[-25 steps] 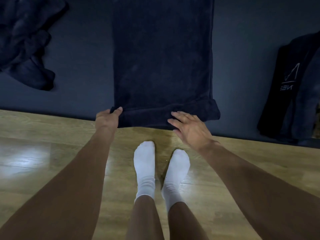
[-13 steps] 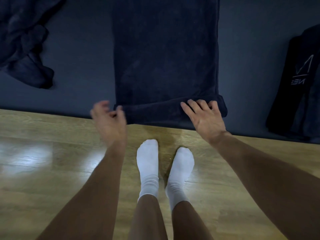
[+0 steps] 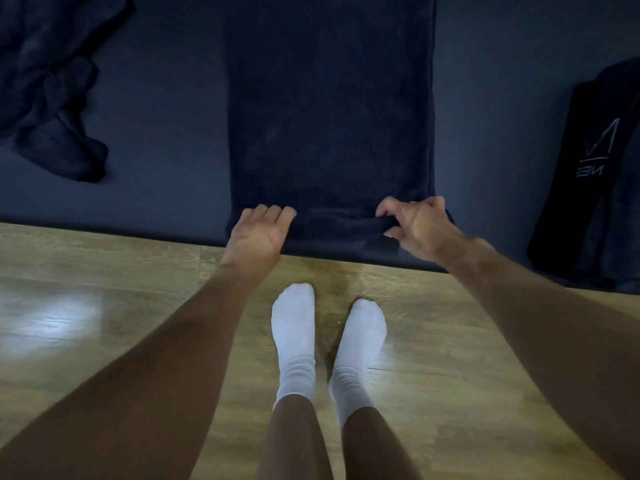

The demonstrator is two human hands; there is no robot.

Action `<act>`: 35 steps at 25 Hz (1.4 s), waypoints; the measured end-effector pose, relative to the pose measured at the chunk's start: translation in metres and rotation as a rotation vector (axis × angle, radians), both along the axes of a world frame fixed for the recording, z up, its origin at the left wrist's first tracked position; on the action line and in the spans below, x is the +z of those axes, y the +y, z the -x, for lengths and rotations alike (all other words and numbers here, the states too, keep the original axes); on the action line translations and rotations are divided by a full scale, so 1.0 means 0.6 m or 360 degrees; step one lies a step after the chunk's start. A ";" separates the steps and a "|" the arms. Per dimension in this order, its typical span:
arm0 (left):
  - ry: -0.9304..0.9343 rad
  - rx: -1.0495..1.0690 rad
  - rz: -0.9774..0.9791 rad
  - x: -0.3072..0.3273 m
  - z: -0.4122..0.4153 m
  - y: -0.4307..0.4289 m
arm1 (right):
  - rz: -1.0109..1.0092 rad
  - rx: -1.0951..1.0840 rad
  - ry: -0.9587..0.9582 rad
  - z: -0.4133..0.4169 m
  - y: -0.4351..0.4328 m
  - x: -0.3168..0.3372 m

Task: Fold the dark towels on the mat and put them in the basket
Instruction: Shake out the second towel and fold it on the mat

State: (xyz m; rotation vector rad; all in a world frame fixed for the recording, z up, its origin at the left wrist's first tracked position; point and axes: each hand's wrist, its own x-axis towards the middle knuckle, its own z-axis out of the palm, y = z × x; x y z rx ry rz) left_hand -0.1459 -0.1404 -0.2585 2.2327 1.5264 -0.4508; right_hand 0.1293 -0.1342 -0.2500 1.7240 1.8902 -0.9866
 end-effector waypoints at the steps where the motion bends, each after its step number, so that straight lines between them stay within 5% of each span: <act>1: -0.0028 0.0157 0.0136 0.005 -0.001 0.021 | 0.0089 -0.0082 0.0065 -0.004 0.016 0.002; 5: -0.0021 0.0421 0.0416 0.010 0.001 0.099 | 0.0284 -0.0173 0.0097 -0.010 0.079 0.011; 9: 0.0017 0.0645 0.0659 0.002 -0.008 0.149 | -0.0599 -0.0044 -0.0309 0.023 0.065 0.011; 13: -0.0031 0.0591 -0.0215 0.007 -0.026 0.106 | -0.0721 0.0037 -0.0308 0.069 -0.009 -0.004; 17: -0.0357 0.0455 -0.0258 -0.005 -0.018 0.023 | -0.0671 0.0213 -0.0505 0.070 -0.019 -0.019; 23: 0.0066 0.0128 -0.0365 -0.023 -0.012 0.017 | -0.0468 0.0334 -0.0424 0.050 0.043 -0.006; 30: 0.0062 0.0099 -0.0074 0.008 -0.028 0.131 | -0.0012 -0.0103 -0.0305 0.067 0.116 0.010; 35: 0.0210 0.0143 0.0484 -0.003 -0.053 0.229 | -0.0677 0.0055 -0.0120 0.080 0.066 0.001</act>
